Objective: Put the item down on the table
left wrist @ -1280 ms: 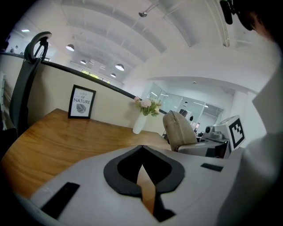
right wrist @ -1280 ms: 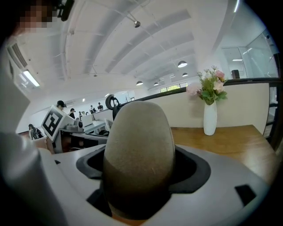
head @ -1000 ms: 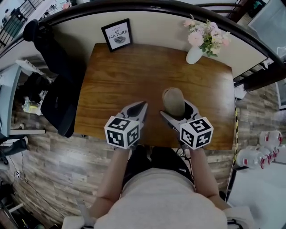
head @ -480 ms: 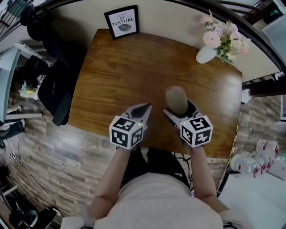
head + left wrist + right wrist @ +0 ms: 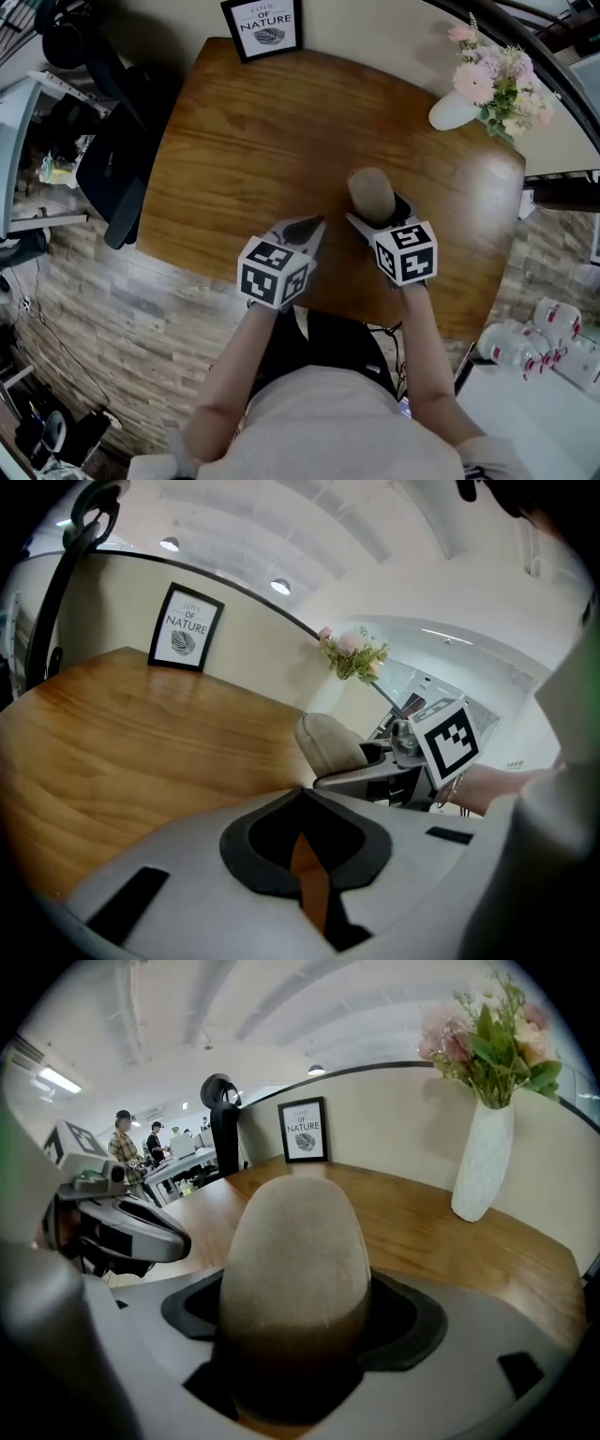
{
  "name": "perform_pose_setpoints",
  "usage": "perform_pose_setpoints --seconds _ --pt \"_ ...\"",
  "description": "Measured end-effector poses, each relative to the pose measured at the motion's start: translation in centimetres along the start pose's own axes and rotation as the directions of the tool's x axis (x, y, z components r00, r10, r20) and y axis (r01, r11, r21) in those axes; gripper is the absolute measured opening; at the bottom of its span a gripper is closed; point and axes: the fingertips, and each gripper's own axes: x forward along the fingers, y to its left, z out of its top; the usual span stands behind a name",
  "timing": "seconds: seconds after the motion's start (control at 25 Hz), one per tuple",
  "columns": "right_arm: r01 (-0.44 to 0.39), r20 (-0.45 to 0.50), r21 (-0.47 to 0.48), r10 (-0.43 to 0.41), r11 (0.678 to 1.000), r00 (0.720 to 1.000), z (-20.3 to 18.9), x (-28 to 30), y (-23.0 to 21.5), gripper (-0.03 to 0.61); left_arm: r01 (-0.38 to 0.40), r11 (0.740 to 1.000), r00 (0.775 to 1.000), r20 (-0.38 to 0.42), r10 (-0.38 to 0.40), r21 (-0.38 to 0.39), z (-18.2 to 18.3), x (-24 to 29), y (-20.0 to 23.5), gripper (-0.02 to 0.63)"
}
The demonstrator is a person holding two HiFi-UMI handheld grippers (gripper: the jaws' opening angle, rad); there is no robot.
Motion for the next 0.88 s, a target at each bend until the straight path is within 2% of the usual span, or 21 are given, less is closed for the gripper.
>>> perform_pose_setpoints --seconds 0.4,0.56,0.88 --pt "-0.013 -0.089 -0.038 0.01 0.999 0.996 -0.7 3.2 -1.1 0.423 -0.013 0.999 1.0 -0.013 0.013 -0.038 -0.2 1.2 1.2 0.014" --pt "-0.025 -0.121 -0.066 0.017 0.997 0.992 -1.1 4.0 -0.9 0.422 0.004 0.998 1.0 -0.008 -0.004 -0.06 0.1 1.3 1.0 0.014" --pt "-0.009 -0.101 -0.085 0.0 0.996 0.995 -0.8 4.2 -1.0 0.431 0.011 0.997 1.0 -0.004 -0.011 -0.07 0.1 1.7 1.2 0.014"
